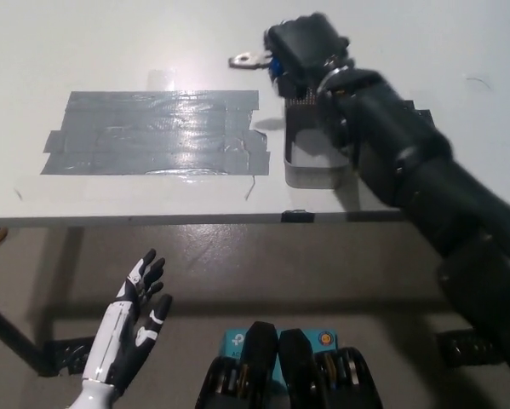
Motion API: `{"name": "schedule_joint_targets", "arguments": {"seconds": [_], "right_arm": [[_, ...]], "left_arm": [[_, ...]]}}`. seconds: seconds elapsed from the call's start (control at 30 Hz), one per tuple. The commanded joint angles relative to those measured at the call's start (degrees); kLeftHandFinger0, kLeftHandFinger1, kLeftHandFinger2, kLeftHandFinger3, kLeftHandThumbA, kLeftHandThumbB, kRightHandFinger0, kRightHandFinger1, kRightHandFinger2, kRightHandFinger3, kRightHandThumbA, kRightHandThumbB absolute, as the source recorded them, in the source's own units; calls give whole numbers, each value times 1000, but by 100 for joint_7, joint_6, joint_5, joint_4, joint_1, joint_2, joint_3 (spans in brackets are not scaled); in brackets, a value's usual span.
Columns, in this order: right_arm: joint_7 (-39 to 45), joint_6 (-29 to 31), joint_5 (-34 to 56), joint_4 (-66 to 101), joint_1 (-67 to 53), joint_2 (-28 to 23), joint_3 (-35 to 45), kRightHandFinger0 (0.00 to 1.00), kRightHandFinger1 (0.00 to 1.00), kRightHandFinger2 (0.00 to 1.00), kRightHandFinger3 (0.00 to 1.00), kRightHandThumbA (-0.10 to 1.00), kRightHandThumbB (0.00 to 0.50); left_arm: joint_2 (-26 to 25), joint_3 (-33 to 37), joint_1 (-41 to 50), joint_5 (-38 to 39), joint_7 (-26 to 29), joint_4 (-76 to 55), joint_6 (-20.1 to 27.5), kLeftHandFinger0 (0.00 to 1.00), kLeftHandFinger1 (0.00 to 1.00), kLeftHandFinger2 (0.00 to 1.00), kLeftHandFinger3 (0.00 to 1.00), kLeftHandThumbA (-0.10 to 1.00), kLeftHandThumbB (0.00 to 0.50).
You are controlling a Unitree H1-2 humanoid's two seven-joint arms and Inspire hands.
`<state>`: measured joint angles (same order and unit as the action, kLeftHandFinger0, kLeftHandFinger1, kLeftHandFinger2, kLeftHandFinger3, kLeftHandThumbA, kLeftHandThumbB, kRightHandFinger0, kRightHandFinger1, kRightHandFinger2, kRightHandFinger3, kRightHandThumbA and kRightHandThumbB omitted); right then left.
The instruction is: The robot picks the blue plier placed on top of the container and places it on the grey area of the table
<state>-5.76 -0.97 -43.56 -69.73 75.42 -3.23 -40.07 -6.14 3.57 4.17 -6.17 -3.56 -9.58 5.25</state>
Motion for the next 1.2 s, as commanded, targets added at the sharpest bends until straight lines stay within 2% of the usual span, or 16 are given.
{"name": "schedule_joint_targets", "arguments": {"seconds": [0.0, 0.03, 0.13, 0.2, 0.23, 0.3, 0.37, 0.5, 0.53, 0.57, 0.6, 0.63, 0.67, 0.83, 1.03, 1.17], "right_arm": [[-368, 146, -30, -429, 621, 574, 11, 0, 240, 620, 449, -100, 297], [-368, 172, -14, -498, 627, 611, 21, 0, 215, 592, 449, -100, 293], [-313, 197, 7, -727, 631, 887, 15, 0, 125, 483, 771, -100, 271], [-302, 206, 32, -853, 555, 1095, 23, 0, 105, 449, 512, -100, 276], [-332, 205, 1, -900, 507, 1188, -10, 321, 359, 576, 510, -100, 279], [-448, 227, -57, -926, 398, 1290, -68, 174, 221, 363, 419, -100, 317], [-493, 289, -85, -1000, 336, 1449, -126, 35, 124, 284, 522, -100, 323], [-608, 303, -184, -1077, 287, 1550, -295, 0, 0, 60, 506, -100, 310], [-679, 323, -189, -1082, 255, 1547, -313, 12, 46, 120, 563, -100, 302], [-681, 329, -212, -1082, 244, 1532, -348, 52, 88, 195, 765, -100, 277], [-541, 274, -265, -1098, 244, 1508, -425, 427, 575, 784, 1000, -83, 207], [-458, 235, -251, -1114, 239, 1506, -438, 727, 871, 1000, 1000, 36, 244], [-412, 206, -203, -1125, 216, 1489, -414, 1000, 1000, 1000, 1000, 145, 265], [-487, 133, -116, -1112, 187, 1408, -342, 1000, 1000, 1000, 1000, 400, 354], [-1180, 442, -54, -982, 219, 1221, -194, 1000, 1000, 1000, 1000, 520, 345], [-1998, 940, -115, -795, 546, 993, -158, 1000, 1000, 1000, 1000, 518, 277]], "left_arm": [[61, 101, -22, -91, -9, -155, 97, 1000, 994, 999, 1000, 846, 106], [74, 119, -35, -113, -4, -153, 91, 1000, 993, 998, 1000, 847, 104], [81, 199, -87, -187, -12, -163, 65, 1000, 991, 997, 1000, 841, 88], [110, 263, -58, -194, -11, -126, 116, 1000, 987, 981, 1000, 797, 86], [126, 310, -32, -217, -8, -76, 195, 1000, 988, 981, 1000, 794, 88], [190, 398, 55, -244, 5, -58, 239, 1000, 985, 982, 1000, 770, 93], [217, 465, 96, -323, 22, -75, 224, 1000, 1000, 985, 1000, 757, 101], [232, 500, 151, -348, 49, -79, 243, 1000, 986, 961, 1000, 735, 94], [218, 503, 159, -321, 33, -64, 269, 1000, 975, 952, 1000, 727, 91], [207, 511, 152, -326, 30, -53, 302, 1000, 972, 946, 1000, 723, 92], [194, 530, 137, -370, 24, -47, 303, 1000, 974, 940, 1000, 730, 96], [188, 537, 138, -385, 21, -58, 296, 1000, 974, 939, 1000, 733, 95], [176, 553, 136, -400, 7, -82, 289, 1000, 976, 938, 1000, 737, 86], [131, 618, 149, -472, -29, -157, 295, 981, 936, 934, 1000, 759, 75], [135, 635, 177, -531, 11, -139, 399, 978, 924, 907, 1000, 792, 86], [118, 601, 141, -554, 3, -174, 310, 1000, 932, 892, 991, 811, 86]]}}
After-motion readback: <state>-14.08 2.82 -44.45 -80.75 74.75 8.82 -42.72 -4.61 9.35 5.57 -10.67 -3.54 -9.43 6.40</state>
